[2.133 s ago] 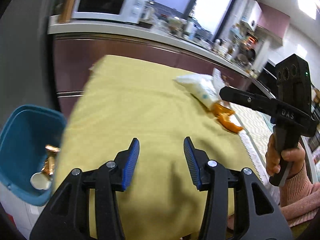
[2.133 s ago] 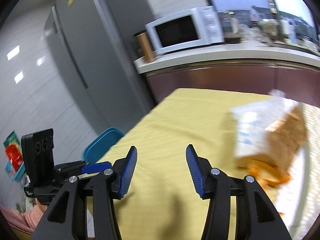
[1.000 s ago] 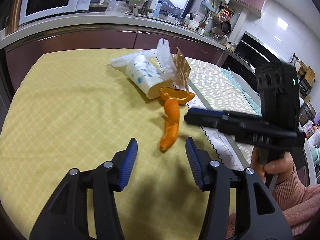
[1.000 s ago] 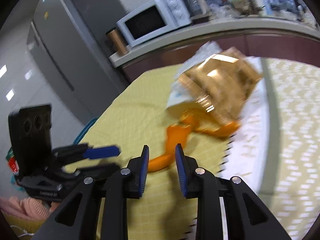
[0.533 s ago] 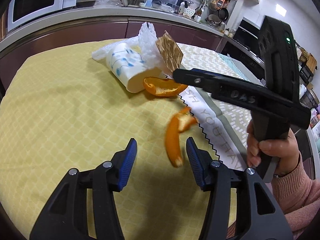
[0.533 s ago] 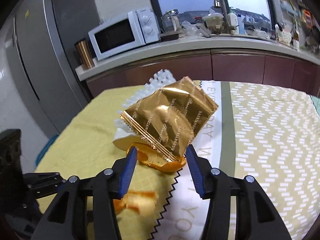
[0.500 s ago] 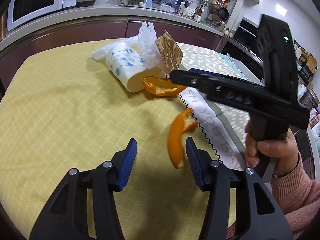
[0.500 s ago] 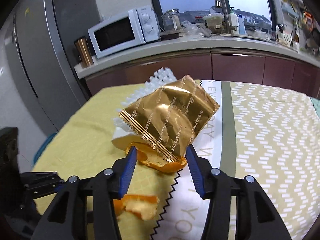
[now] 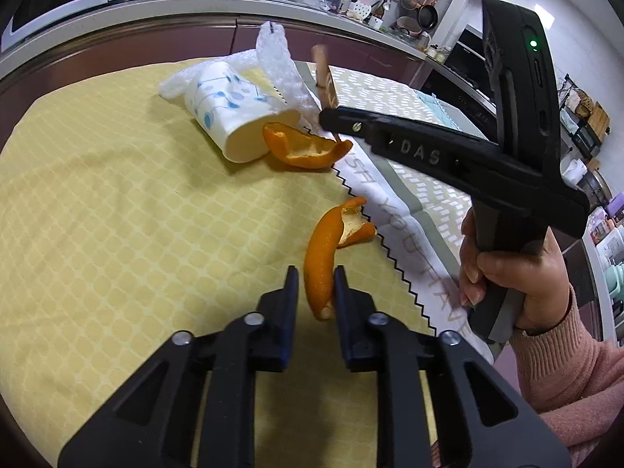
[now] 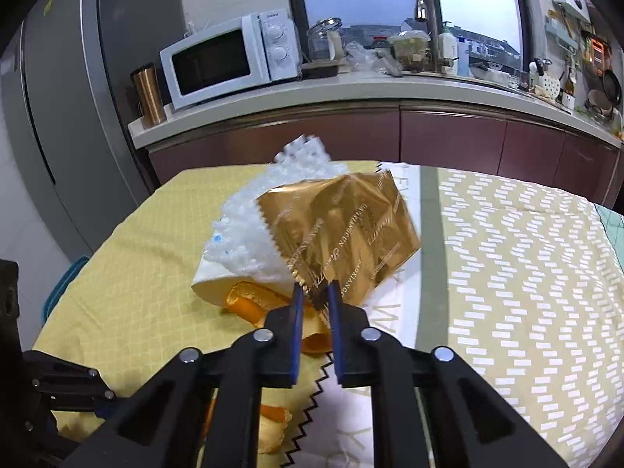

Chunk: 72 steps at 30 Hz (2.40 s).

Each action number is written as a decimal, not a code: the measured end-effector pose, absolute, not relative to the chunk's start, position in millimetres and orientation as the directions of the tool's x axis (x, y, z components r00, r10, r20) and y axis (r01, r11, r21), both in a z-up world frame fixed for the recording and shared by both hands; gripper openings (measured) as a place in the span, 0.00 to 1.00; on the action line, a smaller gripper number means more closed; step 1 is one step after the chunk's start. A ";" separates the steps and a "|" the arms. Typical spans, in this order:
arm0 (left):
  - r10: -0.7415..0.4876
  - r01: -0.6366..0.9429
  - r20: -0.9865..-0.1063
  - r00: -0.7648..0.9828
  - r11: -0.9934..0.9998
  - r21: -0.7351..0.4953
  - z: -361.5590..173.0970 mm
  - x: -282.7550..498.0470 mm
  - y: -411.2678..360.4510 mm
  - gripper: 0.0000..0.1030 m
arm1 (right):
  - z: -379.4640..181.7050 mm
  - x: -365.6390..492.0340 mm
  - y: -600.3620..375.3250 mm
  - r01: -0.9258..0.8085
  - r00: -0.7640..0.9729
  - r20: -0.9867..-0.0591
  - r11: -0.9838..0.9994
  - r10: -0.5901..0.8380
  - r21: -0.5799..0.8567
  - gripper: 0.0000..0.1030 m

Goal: Collect trash

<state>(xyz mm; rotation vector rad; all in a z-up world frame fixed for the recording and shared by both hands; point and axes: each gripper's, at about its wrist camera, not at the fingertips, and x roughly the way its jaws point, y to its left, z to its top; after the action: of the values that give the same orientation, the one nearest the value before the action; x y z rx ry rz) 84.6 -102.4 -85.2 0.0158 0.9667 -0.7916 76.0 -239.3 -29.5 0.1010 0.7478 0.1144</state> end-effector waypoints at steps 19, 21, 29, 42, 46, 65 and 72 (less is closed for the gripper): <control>-0.604 0.585 -0.707 0.367 0.741 -0.330 -74.7 73.6 -77.8 0.13 | -7.7 27.7 -280.5 -0.094 0.770 -0.570 0.934 0.287 0.345 0.05; -0.601 0.574 -0.706 0.375 0.748 -0.332 -72.7 73.9 -73.4 0.13 | -13.9 29.3 -278.8 -0.083 0.758 -0.588 0.935 0.283 0.343 0.09; -0.591 0.550 -0.706 0.391 0.765 -0.336 -72.3 76.0 -62.2 0.13 | -27.9 40.7 -259.1 -0.052 0.732 -0.655 0.974 0.186 0.219 0.43; -0.594 0.534 -0.698 0.399 0.770 -0.350 -72.8 77.3 -55.6 0.13 | -29.1 63.0 -234.1 -0.069 0.723 -0.686 0.996 0.084 0.050 0.20; -0.594 0.526 -0.693 0.409 0.774 -0.353 -70.2 75.8 -49.4 0.13 | -26.2 59.0 -241.5 -0.050 0.738 -0.670 0.997 0.079 0.063 0.08; -0.578 0.470 -0.660 0.480 0.805 -0.362 -55.5 68.6 -7.0 0.13 | 23.7 10.7 -258.2 -0.091 0.832 -0.524 0.977 0.180 0.191 0.02; -0.567 0.448 -0.642 0.516 0.817 -0.362 -46.4 62.0 13.1 0.13 | 42.2 -4.3 -249.8 -0.132 0.852 -0.470 0.964 0.230 0.233 0.02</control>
<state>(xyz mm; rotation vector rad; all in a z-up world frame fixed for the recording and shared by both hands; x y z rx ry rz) 62.0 13.1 -46.4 -0.1575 0.8281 -0.6131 -4.3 -249.8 42.2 0.1954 0.5167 0.1920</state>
